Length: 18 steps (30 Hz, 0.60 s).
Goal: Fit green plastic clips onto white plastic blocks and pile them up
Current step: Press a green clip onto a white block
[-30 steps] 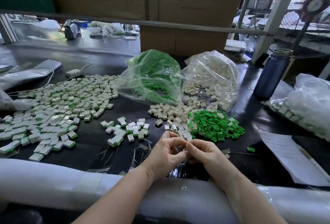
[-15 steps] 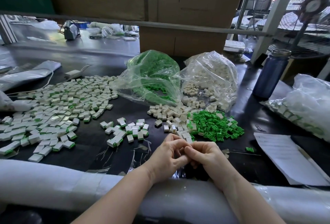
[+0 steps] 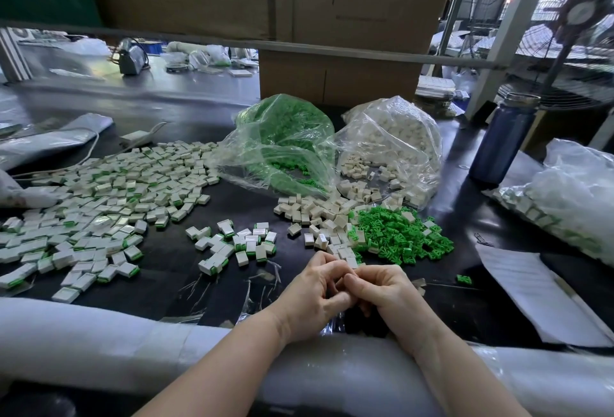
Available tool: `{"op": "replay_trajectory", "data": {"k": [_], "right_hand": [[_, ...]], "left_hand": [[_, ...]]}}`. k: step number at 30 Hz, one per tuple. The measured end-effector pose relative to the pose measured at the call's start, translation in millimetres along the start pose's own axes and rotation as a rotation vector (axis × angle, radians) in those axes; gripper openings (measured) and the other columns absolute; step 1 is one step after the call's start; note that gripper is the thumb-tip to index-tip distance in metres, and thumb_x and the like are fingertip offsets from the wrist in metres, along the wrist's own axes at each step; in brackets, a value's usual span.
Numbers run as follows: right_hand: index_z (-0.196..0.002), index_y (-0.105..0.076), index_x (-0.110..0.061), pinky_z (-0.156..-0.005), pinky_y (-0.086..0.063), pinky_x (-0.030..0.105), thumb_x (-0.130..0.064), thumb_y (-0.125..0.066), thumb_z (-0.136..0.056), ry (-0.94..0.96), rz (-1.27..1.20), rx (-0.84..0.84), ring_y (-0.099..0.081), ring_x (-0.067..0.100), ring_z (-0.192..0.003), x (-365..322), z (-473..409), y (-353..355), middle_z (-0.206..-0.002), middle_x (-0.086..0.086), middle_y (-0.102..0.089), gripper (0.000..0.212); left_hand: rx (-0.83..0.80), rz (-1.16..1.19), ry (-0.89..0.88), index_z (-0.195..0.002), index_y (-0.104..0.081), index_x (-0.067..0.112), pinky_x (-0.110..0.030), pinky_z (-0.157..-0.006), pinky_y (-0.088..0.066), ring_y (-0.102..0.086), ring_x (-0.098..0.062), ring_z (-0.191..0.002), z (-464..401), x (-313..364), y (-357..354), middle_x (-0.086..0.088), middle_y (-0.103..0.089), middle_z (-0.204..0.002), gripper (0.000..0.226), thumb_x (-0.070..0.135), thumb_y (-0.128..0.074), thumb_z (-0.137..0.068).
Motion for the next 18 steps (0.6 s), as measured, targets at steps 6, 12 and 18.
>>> {"op": "replay_trajectory", "data": {"k": [6,12,18], "right_hand": [[-0.077,-0.066,0.009,-0.044,-0.032,0.019,-0.009,-0.06,-0.086,-0.001,-0.012,0.004,-0.04,0.013,-0.049,-0.1,0.5,-0.4,-0.064,0.017,-0.049,0.021],[-0.079,-0.064,0.013,-0.043,-0.032,0.018,-0.009,-0.06,-0.086,-0.002,-0.028,0.004,-0.04,0.012,-0.048,-1.2,1.2,-0.7,-0.064,0.016,-0.048,0.023],[-0.078,-0.065,0.012,-0.042,-0.032,0.017,-0.008,-0.06,-0.086,-0.008,-0.058,0.004,-0.04,0.009,-0.046,-1.5,2.2,-1.2,-0.062,0.013,-0.048,0.023]], "left_hand": [[-0.007,0.001,0.007,-0.087,-0.058,0.025,-0.032,-0.088,-0.047,-0.051,-0.018,-0.088,-0.7,-1.2,-0.3,0.006,-0.04,-0.099,0.014,0.011,-0.06,-0.086],[-0.009,-0.01,0.004,-0.089,-0.059,0.02,-0.033,-0.09,-0.046,-0.053,-0.025,-0.094,-0.9,-1.2,-0.4,0.005,-0.04,-0.099,0.011,0.009,-0.06,-0.086],[-0.01,-0.02,0.007,-0.091,-0.06,0.014,-0.035,-0.091,-0.046,-0.052,-0.026,-0.094,-0.5,-0.3,-0.7,0.006,-0.039,-0.098,0.009,0.007,-0.058,-0.085]]}}
Point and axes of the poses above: each hand's wrist, its own z-axis away from the middle knuckle, its own y-axis out of the back of the hand, x = y × z, the point moved 5 cm from there along -z, towards the middle knuckle
